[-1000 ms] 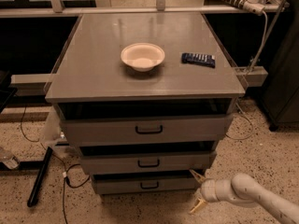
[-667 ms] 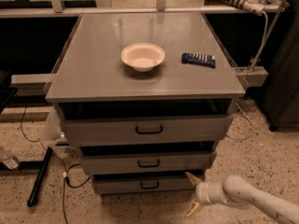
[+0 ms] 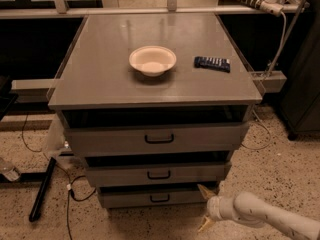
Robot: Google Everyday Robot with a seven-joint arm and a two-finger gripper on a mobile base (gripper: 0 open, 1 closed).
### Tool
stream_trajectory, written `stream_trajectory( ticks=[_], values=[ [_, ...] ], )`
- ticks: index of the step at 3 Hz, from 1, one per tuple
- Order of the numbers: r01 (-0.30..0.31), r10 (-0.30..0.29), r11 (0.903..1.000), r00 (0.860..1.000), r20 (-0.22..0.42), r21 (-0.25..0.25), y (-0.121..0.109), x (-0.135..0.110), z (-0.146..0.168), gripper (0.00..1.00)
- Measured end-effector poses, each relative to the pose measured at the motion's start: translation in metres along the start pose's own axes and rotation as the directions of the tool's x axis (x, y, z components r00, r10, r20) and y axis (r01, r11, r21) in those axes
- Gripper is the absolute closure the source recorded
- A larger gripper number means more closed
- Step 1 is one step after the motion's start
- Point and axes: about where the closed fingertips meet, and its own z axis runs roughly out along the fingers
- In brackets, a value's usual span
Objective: Open bottom drawer
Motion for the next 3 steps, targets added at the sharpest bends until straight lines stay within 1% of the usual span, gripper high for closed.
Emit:
stream_trajectory(
  ticks=[1,2,3],
  values=[
    [-0.033,0.034,0.9988,0.999,0.031,-0.038,0.007,0.01,0.015,0.0],
    [-0.064,0.068,0.9952,0.996,0.056,-0.074,0.013,0.025,0.033,0.0],
    [-0.085,0.091,0.9929,0.993,0.077,-0.083,0.011,0.031,0.048,0.0]
  ],
)
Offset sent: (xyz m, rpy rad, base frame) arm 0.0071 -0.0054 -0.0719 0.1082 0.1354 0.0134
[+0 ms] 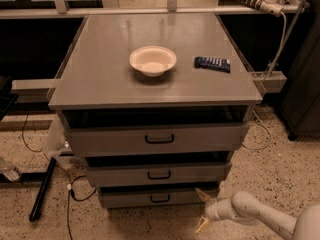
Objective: Open bottom drawer
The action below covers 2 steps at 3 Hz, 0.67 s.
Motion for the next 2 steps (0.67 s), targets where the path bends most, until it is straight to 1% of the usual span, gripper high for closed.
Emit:
stream_trajectory(
  ticks=[1,2],
  values=[
    [-0.001,0.0,0.9998,1.0,0.026,0.018,-0.012,-0.005,0.009,0.0],
    [-0.008,0.007,0.9998,1.0,0.025,0.017,-0.022,0.001,0.024,0.0]
  ],
)
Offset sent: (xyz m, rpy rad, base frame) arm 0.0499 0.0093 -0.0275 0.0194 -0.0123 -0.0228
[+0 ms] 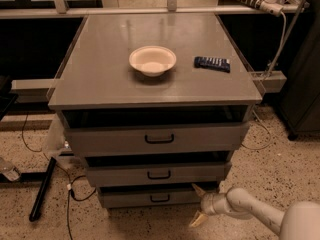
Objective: Open bottom drawer
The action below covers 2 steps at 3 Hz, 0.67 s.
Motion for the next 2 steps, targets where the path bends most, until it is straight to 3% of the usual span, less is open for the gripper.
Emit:
stream_trajectory(
  ticks=[2],
  values=[
    [-0.006,0.006,1.0,1.0,-0.029,0.005,-0.02,0.0251,0.0188,0.0]
  ],
)
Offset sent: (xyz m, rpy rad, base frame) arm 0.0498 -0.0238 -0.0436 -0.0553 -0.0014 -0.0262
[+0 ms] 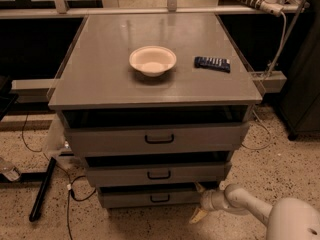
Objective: Open bottom drawer
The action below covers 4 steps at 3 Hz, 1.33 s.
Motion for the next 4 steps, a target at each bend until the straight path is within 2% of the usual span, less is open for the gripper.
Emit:
stream_trajectory(
  ticks=[1,2,3,4],
  values=[
    [0.0,0.0,1.0,1.0,0.0,0.0,0.0,0.0,0.0,0.0],
    [0.044,-0.044,0.999,0.997,0.056,-0.004,-0.023,-0.023,-0.002,0.0],
    [0.034,-0.034,0.9993,0.999,0.038,-0.013,-0.019,-0.011,0.008,0.0],
    [0.033,-0.032,0.9994,0.999,0.035,-0.015,-0.018,-0.008,0.009,0.0]
  ],
)
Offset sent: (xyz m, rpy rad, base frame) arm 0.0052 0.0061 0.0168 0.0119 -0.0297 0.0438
